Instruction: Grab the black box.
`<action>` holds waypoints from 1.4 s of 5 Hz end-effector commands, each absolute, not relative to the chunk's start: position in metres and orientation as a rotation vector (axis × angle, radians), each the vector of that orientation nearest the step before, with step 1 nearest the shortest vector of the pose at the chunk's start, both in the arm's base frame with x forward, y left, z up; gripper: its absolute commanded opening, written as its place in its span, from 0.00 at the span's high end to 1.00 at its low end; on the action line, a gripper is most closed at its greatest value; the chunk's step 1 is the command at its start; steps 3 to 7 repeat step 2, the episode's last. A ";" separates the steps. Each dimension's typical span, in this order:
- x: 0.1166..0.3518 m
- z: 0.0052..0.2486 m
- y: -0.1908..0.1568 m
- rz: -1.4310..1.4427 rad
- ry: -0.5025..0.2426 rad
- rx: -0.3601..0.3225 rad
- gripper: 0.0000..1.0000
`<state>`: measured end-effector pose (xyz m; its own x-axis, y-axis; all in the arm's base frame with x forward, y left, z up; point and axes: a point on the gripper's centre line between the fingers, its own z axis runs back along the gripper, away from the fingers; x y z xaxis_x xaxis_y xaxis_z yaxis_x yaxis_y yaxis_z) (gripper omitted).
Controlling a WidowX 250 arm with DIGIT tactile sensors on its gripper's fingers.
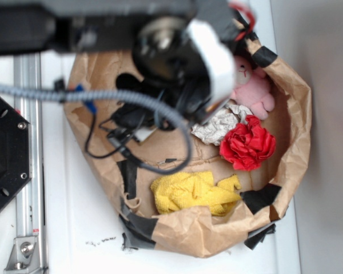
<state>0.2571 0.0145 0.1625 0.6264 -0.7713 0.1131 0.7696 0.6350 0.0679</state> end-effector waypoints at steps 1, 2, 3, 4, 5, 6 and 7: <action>0.270 0.187 -0.006 -0.603 -0.069 0.007 1.00; 0.270 0.187 -0.011 -0.579 -0.059 0.014 1.00; 0.270 0.187 -0.011 -0.579 -0.059 0.014 1.00; 0.270 0.187 -0.011 -0.579 -0.059 0.014 1.00; 0.270 0.187 -0.011 -0.579 -0.059 0.014 1.00; 0.270 0.187 -0.011 -0.579 -0.059 0.014 1.00; 0.270 0.187 -0.011 -0.579 -0.059 0.014 1.00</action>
